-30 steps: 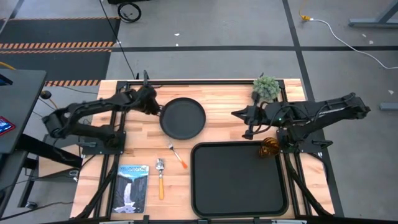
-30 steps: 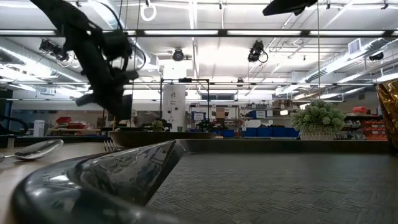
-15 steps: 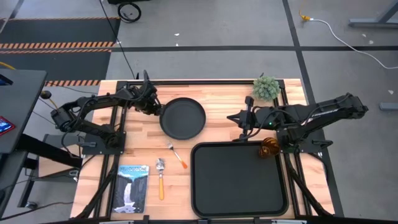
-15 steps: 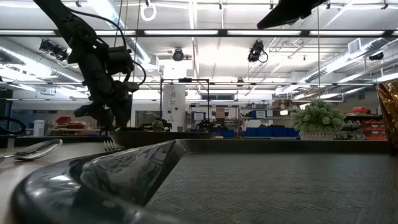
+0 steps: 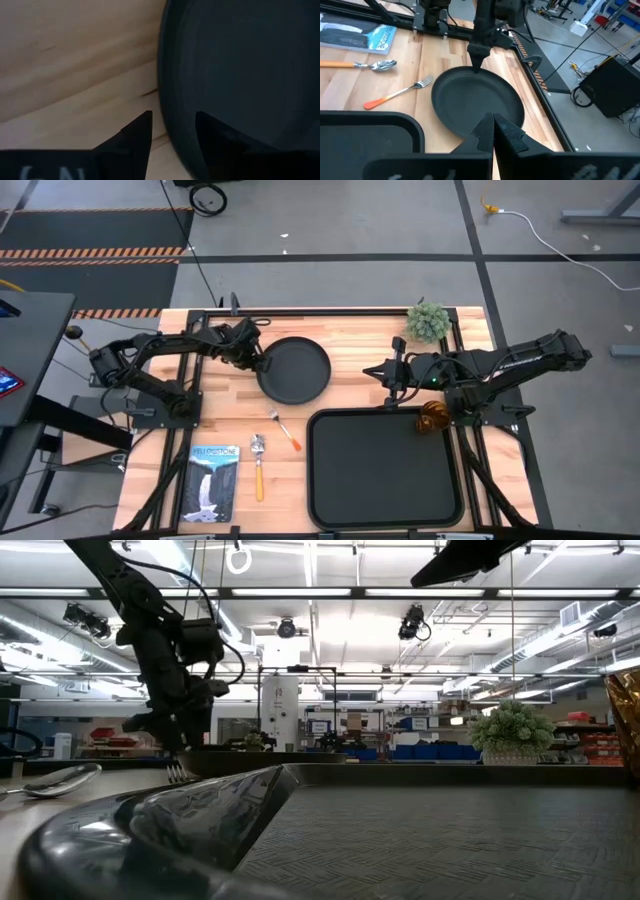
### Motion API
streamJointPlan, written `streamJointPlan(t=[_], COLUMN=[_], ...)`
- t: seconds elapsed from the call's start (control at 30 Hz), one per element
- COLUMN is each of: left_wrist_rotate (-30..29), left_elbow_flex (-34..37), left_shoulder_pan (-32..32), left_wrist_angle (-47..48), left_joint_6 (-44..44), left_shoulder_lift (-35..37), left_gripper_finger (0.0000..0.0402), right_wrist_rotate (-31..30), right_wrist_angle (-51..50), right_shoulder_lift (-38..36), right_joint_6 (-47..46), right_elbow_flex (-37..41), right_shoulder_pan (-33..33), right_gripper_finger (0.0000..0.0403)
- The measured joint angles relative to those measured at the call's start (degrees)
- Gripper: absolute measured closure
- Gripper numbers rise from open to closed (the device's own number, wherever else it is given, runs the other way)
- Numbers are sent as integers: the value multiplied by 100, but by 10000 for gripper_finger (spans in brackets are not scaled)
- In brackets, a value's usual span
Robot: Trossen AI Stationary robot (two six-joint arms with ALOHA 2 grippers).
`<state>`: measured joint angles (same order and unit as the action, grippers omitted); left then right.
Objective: Pick and place plate/cup/fork/spoon on tray
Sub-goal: Put the black plate on the black serving tray to the bottom of the orange cup
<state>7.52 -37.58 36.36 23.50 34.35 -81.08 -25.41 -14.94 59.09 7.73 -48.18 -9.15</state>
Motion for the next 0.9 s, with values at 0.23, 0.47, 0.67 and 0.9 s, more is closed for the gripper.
streamJointPlan(t=[0.23,0.47,0.67,0.9], left_wrist_rotate=[-106,-136,-224,-201], left_elbow_flex=[0,0,-11,-124], left_shoulder_pan=[-55,-238,-324,-310], left_wrist_angle=[36,-9,-293,-297], left_joint_6=[59,152,406,429], left_shoulder_lift=[-34,-337,-356,-338], left_gripper_finger=[282,331,388,391], right_wrist_rotate=[1,2,5,8], right_wrist_angle=[36,153,208,159], right_shoulder_lift=[0,0,0,0], right_joint_6=[0,0,35,91], right_elbow_flex=[0,0,0,0], right_shoulder_pan=[0,0,0,0], right_gripper_finger=[394,394,394,394])
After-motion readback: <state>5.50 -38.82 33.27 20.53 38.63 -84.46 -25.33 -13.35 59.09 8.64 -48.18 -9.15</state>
